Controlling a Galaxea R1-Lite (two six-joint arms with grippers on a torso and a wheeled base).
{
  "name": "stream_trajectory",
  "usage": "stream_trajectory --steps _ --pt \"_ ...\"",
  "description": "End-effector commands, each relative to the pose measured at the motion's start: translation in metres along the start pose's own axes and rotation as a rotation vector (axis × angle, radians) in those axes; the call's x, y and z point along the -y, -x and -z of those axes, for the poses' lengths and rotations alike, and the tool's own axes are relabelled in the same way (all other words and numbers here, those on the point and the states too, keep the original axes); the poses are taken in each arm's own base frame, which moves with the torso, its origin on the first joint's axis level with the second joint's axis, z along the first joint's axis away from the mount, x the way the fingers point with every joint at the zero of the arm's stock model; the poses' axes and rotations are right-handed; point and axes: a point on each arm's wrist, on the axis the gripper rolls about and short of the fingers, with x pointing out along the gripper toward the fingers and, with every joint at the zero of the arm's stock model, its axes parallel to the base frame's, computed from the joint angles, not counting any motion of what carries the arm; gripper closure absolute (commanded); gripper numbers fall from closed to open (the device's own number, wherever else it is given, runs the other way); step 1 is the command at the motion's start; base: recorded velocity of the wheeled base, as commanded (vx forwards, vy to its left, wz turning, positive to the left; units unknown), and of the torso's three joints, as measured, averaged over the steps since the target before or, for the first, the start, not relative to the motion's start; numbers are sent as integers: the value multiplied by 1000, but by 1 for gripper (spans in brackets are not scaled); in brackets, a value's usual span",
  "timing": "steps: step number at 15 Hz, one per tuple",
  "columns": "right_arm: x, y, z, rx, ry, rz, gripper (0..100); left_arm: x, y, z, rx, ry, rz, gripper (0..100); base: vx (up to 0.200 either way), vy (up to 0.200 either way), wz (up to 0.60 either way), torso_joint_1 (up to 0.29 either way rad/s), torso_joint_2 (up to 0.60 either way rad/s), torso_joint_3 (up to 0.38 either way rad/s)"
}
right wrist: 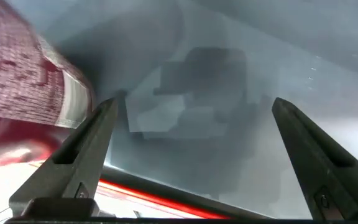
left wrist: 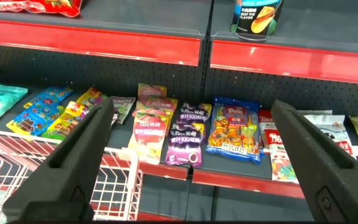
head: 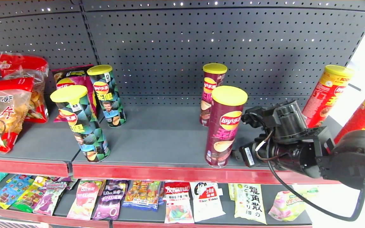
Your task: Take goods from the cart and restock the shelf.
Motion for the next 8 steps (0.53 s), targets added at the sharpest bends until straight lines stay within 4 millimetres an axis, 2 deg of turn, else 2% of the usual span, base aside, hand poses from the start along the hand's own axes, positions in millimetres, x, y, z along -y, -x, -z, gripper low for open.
stream_trajectory --steps 1,8 --pt "-4 -3 0 -3 7 -8 0 0 0 0 -1 -1 -1 0 0 0 0 0 0 0" --pt "-9 -2 0 16 14 -20 0 0 0 0 -1 0 -1 0 0 0 0 0 0 0"
